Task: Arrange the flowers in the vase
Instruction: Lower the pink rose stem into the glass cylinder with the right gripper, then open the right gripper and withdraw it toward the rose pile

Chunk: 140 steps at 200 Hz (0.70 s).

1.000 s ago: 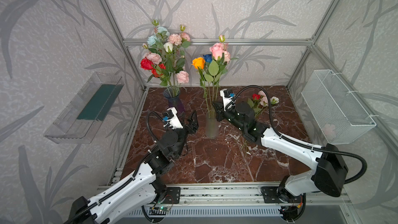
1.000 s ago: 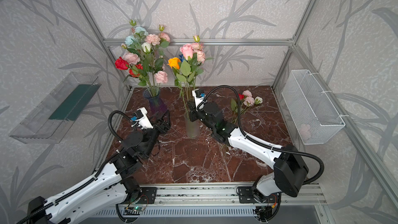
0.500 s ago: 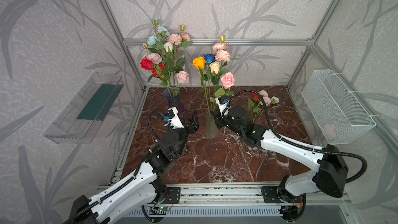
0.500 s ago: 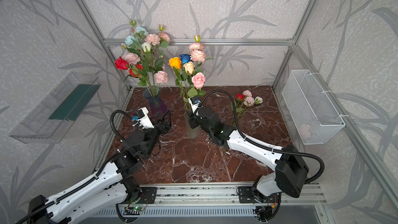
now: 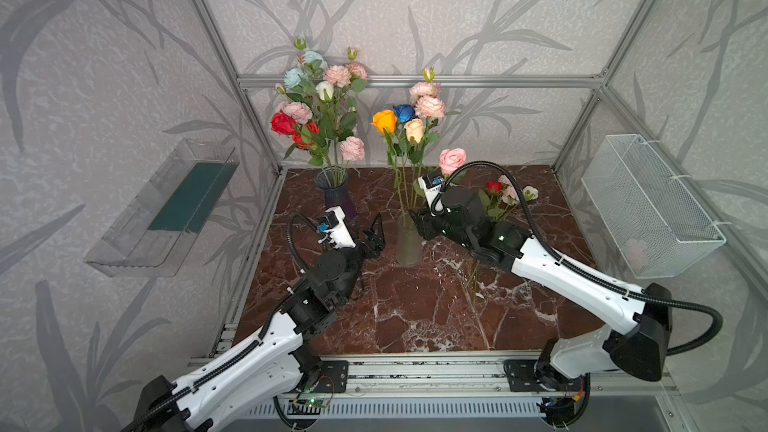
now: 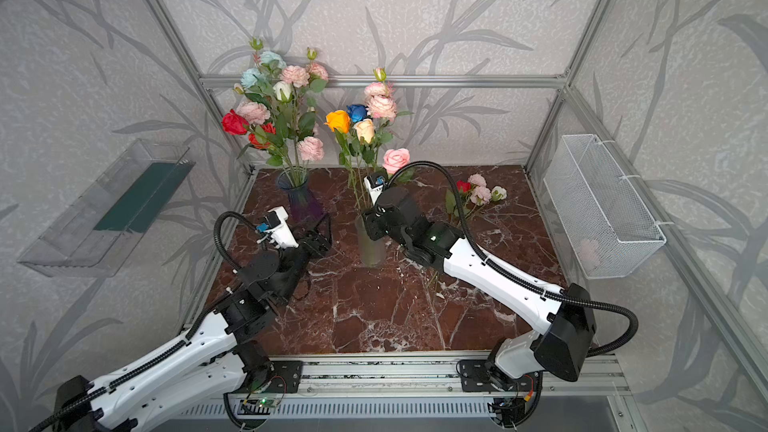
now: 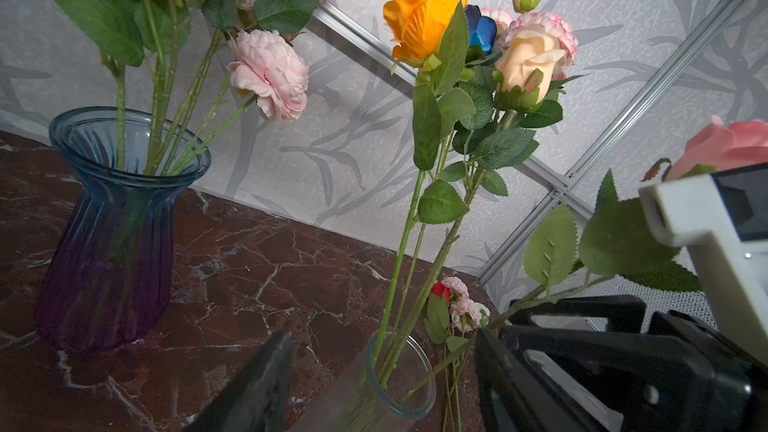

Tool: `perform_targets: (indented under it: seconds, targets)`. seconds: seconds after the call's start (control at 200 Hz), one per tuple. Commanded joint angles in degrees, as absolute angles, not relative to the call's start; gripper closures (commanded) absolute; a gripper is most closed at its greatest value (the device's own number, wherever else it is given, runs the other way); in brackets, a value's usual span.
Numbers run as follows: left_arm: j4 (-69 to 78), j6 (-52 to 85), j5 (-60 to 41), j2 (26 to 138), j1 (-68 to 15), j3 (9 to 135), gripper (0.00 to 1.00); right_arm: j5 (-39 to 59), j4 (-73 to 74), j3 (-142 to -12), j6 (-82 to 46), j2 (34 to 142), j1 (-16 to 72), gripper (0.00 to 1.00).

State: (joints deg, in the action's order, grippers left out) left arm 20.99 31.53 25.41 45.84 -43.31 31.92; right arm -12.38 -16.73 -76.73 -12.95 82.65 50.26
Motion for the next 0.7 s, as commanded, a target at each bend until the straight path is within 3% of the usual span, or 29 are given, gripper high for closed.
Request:
perform_targets:
  seconds: [0.0,0.695]
  targets:
    - [20.7,32.6,25.2,45.8,-42.9,33.1,0.30,-12.0,-25.0,-79.0,-14.6,81.1,50.3,0.42]
    - [20.2,32.9,24.2,46.1,-43.0,33.5,0.31,-6.2,-34.4,-79.9,-14.2,75.4,49.8,0.39]
